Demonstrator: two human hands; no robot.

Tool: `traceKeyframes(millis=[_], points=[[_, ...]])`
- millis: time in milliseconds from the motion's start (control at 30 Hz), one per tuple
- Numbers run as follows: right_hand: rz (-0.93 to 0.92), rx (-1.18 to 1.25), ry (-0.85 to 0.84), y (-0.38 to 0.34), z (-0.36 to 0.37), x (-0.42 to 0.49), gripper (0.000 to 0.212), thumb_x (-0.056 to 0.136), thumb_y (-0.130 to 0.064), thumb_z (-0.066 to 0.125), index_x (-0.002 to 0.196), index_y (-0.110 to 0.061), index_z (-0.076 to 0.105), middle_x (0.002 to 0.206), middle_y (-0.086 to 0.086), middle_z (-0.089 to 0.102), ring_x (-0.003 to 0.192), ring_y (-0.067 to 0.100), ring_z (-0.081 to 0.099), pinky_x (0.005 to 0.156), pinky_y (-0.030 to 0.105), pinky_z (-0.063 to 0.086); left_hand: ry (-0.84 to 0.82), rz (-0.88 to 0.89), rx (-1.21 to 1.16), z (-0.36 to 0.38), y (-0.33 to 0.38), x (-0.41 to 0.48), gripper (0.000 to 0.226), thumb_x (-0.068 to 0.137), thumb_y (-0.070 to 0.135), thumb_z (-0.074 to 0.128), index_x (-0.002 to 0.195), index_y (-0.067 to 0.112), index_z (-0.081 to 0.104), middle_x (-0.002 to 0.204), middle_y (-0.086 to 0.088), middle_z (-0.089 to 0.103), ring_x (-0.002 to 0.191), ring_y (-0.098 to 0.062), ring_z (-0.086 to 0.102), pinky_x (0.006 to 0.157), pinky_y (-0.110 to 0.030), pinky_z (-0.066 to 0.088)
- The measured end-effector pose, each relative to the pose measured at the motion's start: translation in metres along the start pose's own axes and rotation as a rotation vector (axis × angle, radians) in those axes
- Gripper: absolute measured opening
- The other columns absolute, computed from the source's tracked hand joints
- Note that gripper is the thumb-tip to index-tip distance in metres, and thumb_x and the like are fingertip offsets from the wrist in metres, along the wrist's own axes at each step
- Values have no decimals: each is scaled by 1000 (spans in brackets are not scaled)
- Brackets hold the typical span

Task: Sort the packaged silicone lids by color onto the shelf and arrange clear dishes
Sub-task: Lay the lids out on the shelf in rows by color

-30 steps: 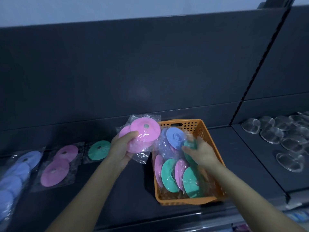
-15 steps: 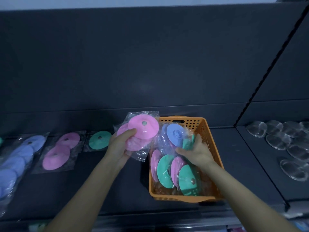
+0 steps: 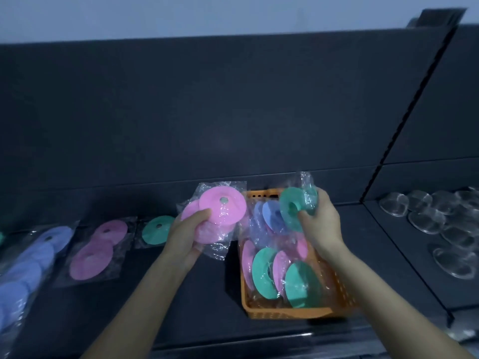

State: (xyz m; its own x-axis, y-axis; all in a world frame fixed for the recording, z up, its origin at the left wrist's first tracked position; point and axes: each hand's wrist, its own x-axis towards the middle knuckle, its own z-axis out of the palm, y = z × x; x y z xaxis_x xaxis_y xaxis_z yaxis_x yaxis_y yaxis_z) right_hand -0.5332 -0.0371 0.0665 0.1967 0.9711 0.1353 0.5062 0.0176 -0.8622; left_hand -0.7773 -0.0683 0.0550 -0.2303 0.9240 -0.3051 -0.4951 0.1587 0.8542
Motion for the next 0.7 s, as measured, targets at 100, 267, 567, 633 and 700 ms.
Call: traceKeyframes(millis=[100, 267, 567, 633, 700], points=[[-69, 143, 32, -35, 10, -17, 45, 79, -1, 57, 116, -24, 51, 92, -15, 58, 80, 0, 57, 61, 8, 41, -38, 18, 23, -16, 12, -2, 33, 85, 3, 61, 117, 9, 63, 86, -5, 74, 70, -14, 70, 55, -25, 57], [-191, 150, -68, -80, 59, -50, 52, 75, 3, 55, 117, -27, 49, 90, -25, 55, 79, -20, 52, 66, 0, 37, -7, 33, 44, -65, 35, -8, 32, 84, 0, 61, 115, 5, 64, 82, -6, 74, 68, -15, 70, 57, -25, 57], [-299, -229, -216, -62, 154, -101, 62, 76, 5, 51, 133, -17, 43, 122, 5, 58, 96, 22, 61, 82, 21, 43, 77, 11, 94, -161, 49, -18, 25, 80, 1, 66, 105, 6, 64, 69, 0, 72, 62, -11, 68, 52, -22, 52], [-388, -451, -261, -44, 169, -108, 66, 73, 9, 49, 134, -14, 40, 139, 12, 46, 113, 32, 57, 91, 32, 48, 90, -21, 125, -178, 48, -19, 29, 78, 2, 68, 107, 3, 65, 76, -6, 72, 68, -19, 69, 59, -28, 55], [-403, -652, -297, -28, 184, -116, 67, 72, 11, 53, 133, -13, 40, 142, 16, 40, 122, 37, 49, 97, 39, 46, 88, -53, 146, -193, 48, -20, 20, 81, 0, 65, 100, 6, 67, 76, -8, 73, 69, -22, 70, 58, -31, 56]])
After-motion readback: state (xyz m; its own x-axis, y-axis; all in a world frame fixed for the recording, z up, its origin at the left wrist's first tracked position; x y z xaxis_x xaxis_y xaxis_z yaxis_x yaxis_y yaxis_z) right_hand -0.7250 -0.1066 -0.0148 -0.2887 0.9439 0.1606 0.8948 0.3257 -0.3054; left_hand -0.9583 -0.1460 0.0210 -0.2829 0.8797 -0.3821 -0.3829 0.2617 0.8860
